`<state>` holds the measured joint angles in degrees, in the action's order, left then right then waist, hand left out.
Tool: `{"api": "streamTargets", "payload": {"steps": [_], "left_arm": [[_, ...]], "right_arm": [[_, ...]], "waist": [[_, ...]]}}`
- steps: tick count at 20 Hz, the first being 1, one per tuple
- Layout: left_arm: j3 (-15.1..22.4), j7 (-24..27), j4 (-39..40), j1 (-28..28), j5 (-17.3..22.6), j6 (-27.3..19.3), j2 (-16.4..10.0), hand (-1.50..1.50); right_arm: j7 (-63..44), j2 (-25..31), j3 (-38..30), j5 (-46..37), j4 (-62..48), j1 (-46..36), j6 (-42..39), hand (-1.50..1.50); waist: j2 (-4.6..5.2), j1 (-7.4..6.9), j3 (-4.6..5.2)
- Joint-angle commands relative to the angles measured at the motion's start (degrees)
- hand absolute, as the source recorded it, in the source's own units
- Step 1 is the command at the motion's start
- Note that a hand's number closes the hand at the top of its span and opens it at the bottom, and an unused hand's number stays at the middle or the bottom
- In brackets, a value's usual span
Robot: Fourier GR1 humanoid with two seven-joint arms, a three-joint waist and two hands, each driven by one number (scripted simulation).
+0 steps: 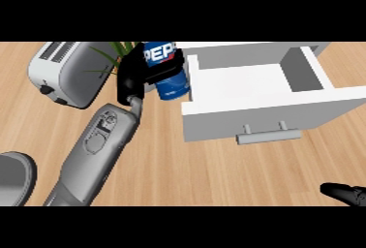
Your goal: Pick up the can, place it into the drawer and close the drawer
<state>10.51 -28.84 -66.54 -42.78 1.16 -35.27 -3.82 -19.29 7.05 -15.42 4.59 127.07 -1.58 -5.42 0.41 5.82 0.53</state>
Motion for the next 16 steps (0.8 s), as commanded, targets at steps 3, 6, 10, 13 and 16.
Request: {"api": "streamTargets", "payload": {"steps": [3,6,10,13,16], "left_arm": [[2.9,-0.24,5.53,-21.48,-4.49,-0.04,3.68,-1.5],[3.24,1.14,13.42,-29.29,-2.36,-2.32,3.75,-1.5],[3.63,6.89,21.48,-33.42,3.15,-3.87,3.79,-1.5],[2.4,7.67,25.78,-38.48,5.54,-5.45,3.8,-1.5],[1.05,10.72,29.6,-40.19,8.83,-3.83,3.81,-1.5]], "right_arm": [[-1.32,0.85,-0.08,-0.19,-0.1,-1.51,0.28,-1.5],[-2.05,1.14,-0.51,0.5,-0.59,-2.54,0.52,-1.5],[-0.62,2.88,-0.22,-2.83,0.92,-3.12,0.22,-1.5],[-0.76,4.26,1.2,-4.84,2.31,-3.49,-0.78,-1.5],[2.34,6.07,2.16,-8.64,-1.68,-6.25,-1.42,-1.5]], "waist": [[0.7,1.92,-0.72],[1.09,1.71,-0.68],[1.17,1.36,-0.65],[1.13,1.18,-0.64],[1.71,0.66,-0.67]]}}
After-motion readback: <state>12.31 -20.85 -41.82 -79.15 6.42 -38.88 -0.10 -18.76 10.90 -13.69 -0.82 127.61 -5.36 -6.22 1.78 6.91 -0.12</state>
